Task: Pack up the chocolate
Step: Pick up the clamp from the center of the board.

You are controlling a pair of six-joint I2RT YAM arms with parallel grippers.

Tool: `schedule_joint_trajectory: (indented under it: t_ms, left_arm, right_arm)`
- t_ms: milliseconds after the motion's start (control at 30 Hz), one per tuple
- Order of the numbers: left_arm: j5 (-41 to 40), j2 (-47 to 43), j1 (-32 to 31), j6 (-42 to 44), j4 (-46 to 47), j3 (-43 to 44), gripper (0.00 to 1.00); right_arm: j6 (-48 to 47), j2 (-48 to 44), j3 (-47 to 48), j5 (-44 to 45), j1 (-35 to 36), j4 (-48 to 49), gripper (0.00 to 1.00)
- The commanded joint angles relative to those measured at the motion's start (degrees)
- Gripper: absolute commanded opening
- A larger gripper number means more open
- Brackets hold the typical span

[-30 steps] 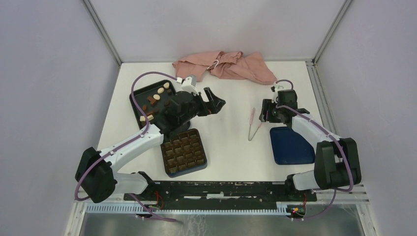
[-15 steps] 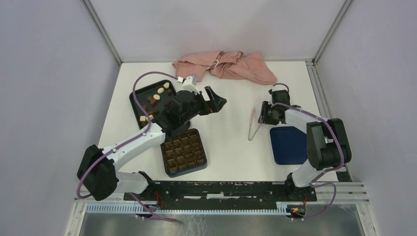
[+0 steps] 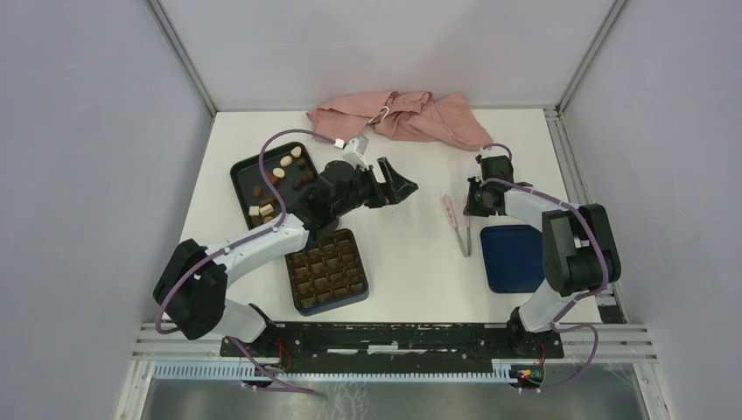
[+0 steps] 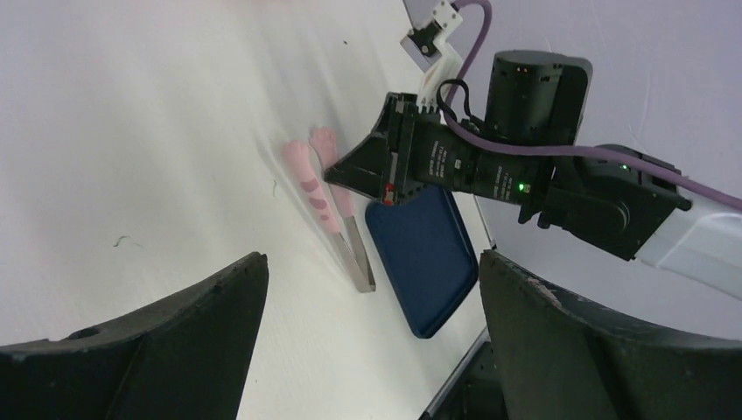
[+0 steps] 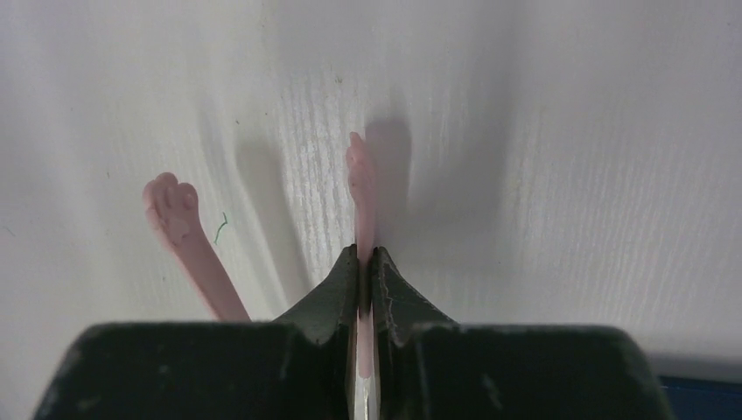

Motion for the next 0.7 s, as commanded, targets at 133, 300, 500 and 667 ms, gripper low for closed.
schedule_joint_trajectory:
  t_ms: [133,300,500,667]
  left_arm:
    - [9.6,0.0,0.5,-3.8,13.7,-1.9,0.95]
    - [17.2,-5.0,3.6,-5.7,30.0,-5.5,0.97]
    - [23.4,-6.2,3.8,-2.7,41.4,-2.4,0.98]
    - [24.5,-5.1,3.4,1.0,51.1,-2.0,0.91]
  right_arm:
    - [-3.2,-3.8,4.9,-18.3,-1.7,5.4,0.01]
    - [0.6,-7.9,10.4,-49.1,-7.1,15.7,0.00]
    - [20.8,-13.9,14.6,-62.5,-7.4,42.0,0.00]
    - [45.9,-15.0,14.3,-64.5,-7.2,72.2,0.00]
